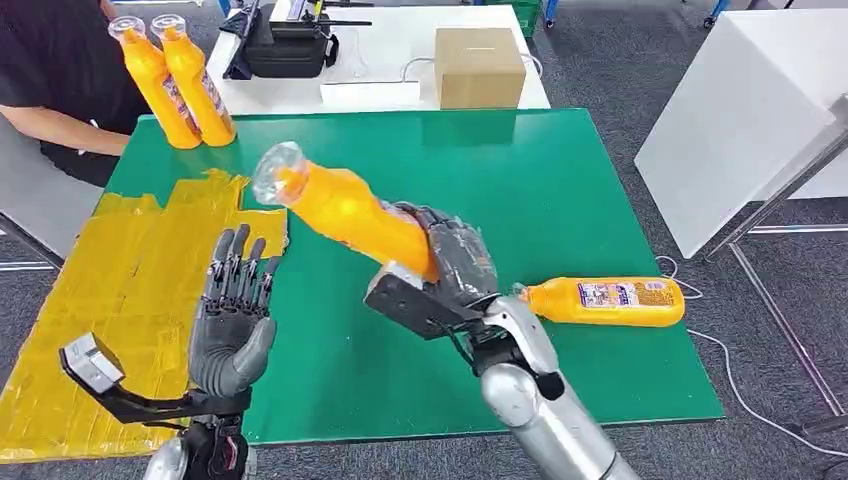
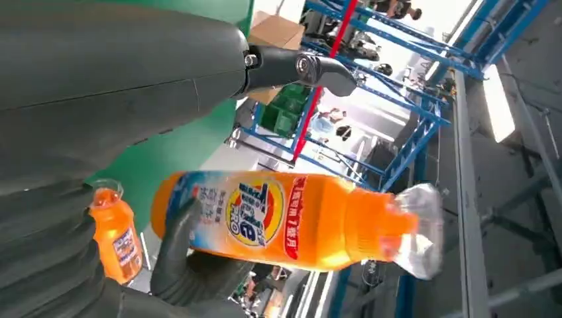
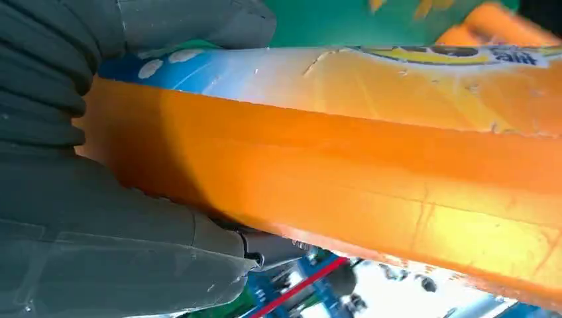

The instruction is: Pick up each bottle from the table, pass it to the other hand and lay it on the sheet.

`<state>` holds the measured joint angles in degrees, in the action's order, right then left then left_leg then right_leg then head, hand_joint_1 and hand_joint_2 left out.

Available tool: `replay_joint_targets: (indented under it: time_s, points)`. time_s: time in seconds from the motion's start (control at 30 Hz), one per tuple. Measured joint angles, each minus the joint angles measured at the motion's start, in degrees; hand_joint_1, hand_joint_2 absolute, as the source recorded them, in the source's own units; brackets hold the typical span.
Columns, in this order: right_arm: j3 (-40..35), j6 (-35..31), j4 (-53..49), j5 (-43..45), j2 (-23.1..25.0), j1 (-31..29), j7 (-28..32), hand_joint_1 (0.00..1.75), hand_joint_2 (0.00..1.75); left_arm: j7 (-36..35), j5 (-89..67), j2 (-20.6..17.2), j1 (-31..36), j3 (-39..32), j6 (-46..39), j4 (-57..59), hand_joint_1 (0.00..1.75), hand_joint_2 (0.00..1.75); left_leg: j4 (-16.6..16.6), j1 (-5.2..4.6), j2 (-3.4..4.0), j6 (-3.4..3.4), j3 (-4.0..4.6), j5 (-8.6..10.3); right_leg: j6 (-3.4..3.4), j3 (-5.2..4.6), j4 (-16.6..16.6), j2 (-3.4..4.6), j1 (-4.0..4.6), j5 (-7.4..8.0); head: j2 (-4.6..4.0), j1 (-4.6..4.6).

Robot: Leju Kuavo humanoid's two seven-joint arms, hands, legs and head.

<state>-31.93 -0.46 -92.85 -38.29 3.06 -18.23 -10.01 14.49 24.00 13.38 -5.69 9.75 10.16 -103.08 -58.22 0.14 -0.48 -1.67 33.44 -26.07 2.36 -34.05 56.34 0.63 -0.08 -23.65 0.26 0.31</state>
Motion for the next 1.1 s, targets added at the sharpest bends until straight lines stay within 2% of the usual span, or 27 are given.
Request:
replay_joint_targets:
  time_s: [0.4,1.1]
  points:
    - [-11.44,1.53,2.62,-0.31,1.20,-0.62,0.48,1.75,1.75,-0.02,1.82,0.07,-0.12,-3.21,0.31,0.68,0.00,1.75,0.00,-0.01,-0.03,0.01,0.02,-0.01,-0.01,-0.01,-0.04,-0.01,-0.01,-0.01,0.00,0.00]
    - [-14.98,2.67,8.35,3.45,1.16,-2.37,0.37,1.75,1.75,0.50,0.44,-0.02,-0.23,-4.48,2.56,1.18,0.00,1.75,0.00,-0.01,-0.02,0.01,0.01,-0.01,-0.01,-0.02,-0.03,-0.01,-0.01,-0.01,0.00,0.02]
